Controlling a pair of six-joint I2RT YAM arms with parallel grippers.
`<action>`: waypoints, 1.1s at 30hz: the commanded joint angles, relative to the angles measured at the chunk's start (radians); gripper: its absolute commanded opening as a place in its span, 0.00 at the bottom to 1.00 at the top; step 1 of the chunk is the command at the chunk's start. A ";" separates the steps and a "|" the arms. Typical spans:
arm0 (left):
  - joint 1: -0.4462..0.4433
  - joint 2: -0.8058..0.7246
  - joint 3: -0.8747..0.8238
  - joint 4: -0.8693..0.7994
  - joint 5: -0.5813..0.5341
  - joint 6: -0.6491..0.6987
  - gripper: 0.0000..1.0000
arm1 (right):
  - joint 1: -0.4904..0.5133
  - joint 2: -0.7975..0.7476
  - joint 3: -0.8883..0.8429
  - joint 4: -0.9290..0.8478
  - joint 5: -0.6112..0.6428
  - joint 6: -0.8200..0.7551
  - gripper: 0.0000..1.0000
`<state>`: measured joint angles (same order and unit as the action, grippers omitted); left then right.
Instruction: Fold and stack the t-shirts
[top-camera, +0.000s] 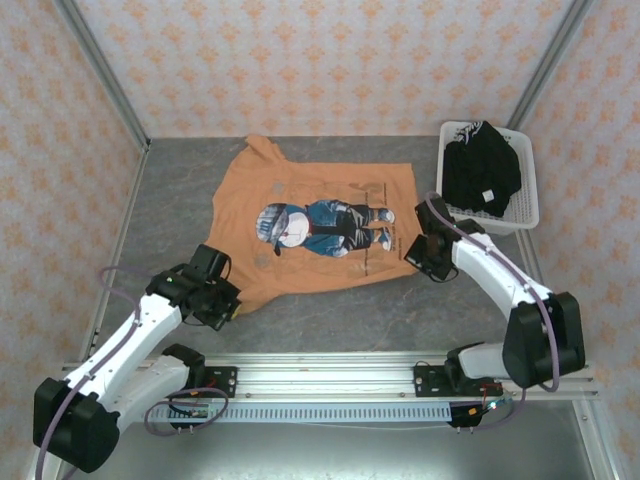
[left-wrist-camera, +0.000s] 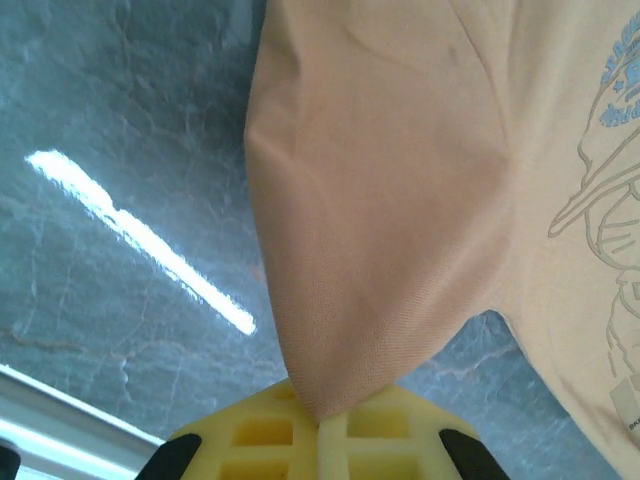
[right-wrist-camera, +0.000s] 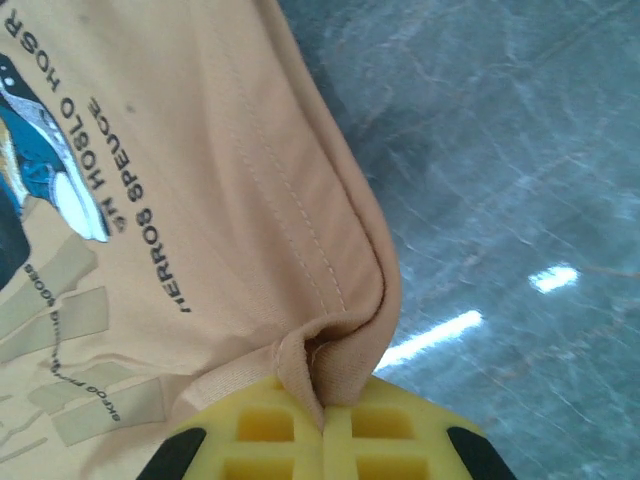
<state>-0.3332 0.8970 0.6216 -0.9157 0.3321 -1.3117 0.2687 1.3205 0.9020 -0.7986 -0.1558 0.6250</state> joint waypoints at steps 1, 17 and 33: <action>-0.037 0.009 0.074 -0.072 0.037 -0.003 0.00 | 0.005 -0.006 -0.026 -0.072 0.073 -0.021 0.00; -0.141 -0.092 0.157 -0.160 -0.079 -0.060 0.00 | 0.001 -0.020 -0.044 -0.118 0.199 -0.036 0.00; -0.146 -0.041 0.032 -0.146 -0.028 0.018 0.24 | -0.046 0.074 0.004 -0.120 0.187 -0.092 0.12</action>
<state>-0.4717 0.8421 0.6479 -1.0451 0.3298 -1.3193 0.2298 1.3800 0.8734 -0.8829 0.0082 0.5499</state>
